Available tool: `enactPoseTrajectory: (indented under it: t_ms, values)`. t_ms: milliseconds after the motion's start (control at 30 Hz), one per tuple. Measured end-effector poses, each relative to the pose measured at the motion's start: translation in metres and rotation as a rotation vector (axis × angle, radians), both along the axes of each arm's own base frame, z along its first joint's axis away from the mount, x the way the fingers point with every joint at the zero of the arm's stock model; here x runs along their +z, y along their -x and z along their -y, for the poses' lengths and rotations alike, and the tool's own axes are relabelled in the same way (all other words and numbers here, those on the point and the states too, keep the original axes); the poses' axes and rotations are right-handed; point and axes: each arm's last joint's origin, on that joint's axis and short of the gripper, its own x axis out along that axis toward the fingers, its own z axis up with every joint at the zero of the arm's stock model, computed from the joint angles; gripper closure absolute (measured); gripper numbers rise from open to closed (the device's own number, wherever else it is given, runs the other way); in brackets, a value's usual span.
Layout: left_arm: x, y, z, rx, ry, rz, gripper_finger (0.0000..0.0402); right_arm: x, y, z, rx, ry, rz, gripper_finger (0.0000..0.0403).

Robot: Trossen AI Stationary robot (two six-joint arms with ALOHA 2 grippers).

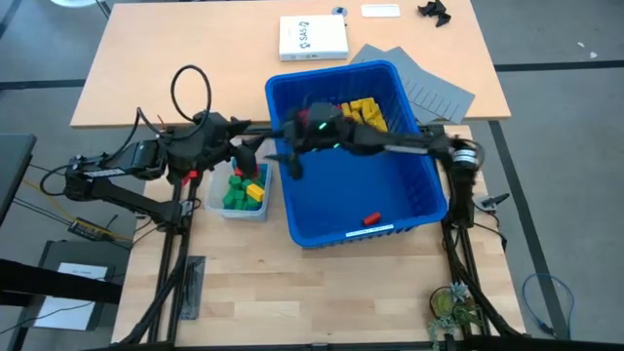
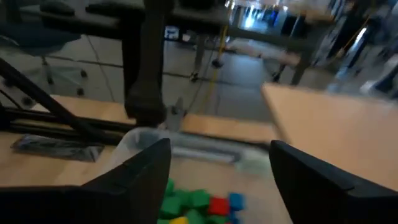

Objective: Sort blocks
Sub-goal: Put the red block into the transparent bin

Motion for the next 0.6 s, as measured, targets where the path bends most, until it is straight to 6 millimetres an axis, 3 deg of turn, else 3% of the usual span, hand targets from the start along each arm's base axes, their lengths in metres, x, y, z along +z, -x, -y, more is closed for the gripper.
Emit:
enactPoseTrajectory:
  t_ms: [100, 333, 433, 600]
  values:
    - [-0.002, 0.0, 0.0, -0.014, -0.008, -0.026, 0.0115, 0.031, 0.037, 0.005, -0.016, 0.075, -0.055, 0.0125]
    - [-0.011, -0.005, 0.0, -0.005, -0.013, -0.118, 0.0115, 0.07, 0.127, 0.025, -0.169, 0.149, -0.266, 0.0136]
    - [-0.014, -0.008, 0.0, 0.009, -0.018, -0.137, 0.0115, 0.062, 0.152, 0.044, -0.265, 0.107, -0.389, 0.0142]
    - [-0.021, -0.019, 0.0, 0.021, -0.024, -0.17, 0.0115, 0.029, 0.175, 0.09, -0.42, 0.083, -0.552, 0.0153]
